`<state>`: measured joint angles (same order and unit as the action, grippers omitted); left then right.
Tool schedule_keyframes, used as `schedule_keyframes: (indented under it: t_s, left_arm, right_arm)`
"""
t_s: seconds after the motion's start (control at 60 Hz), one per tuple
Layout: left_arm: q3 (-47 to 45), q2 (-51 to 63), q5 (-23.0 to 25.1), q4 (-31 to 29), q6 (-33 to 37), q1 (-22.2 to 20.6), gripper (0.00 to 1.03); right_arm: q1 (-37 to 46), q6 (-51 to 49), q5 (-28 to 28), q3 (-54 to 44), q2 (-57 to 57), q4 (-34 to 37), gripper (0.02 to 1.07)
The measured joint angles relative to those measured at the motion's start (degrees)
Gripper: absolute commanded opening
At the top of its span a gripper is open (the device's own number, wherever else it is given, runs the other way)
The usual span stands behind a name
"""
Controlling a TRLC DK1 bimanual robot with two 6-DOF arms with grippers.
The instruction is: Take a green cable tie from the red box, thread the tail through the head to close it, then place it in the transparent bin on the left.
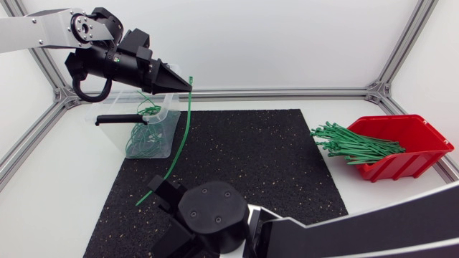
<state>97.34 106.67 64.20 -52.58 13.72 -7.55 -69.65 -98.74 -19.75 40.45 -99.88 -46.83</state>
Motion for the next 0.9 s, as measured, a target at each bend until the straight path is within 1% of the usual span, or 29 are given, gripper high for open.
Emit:
schedule_keyframes:
  t_s: [0.167, 0.367, 0.483, 0.633, 0.7, 0.833, 0.9]
  left_arm:
    - [-0.3, 0.0, -0.2, 0.5, 1.7, 0.2, 0.03]
    - [-2.0, -0.1, -0.7, 3.6, 2.9, 1.3, 0.03]
    - [-4.7, -1.0, -0.7, 6.6, 3.1, 1.4, 0.03]
    - [-11.6, -5.7, -0.7, 13.1, 3.5, 1.4, 0.03]
    - [-14.3, -8.1, -0.7, 16.1, 3.4, 1.4, 0.03]
    - [-17.4, -10.4, -0.7, 19.8, 3.4, 1.4, 0.03]
    - [-18.8, -10.9, -0.9, 21.6, 3.3, 1.4, 0.03]
  right_arm:
    - [0.8, 6.5, 0.0, 0.0, 2.4, 6.9, 0.07]
    - [2.5, 19.3, 0.7, 1.6, 6.8, 21.7, 0.07]
    - [4.0, 26.6, 3.3, 4.3, 8.7, 29.6, 0.07]
    - [5.7, 35.6, 7.7, 7.8, 10.4, 38.9, 0.07]
    - [6.6, 38.8, 9.7, 8.7, 11.2, 42.3, 0.07]
    - [8.5, 45.9, 14.8, 11.2, 12.3, 49.9, 0.07]
    - [9.4, 48.3, 16.6, 12.2, 12.7, 52.5, 0.07]
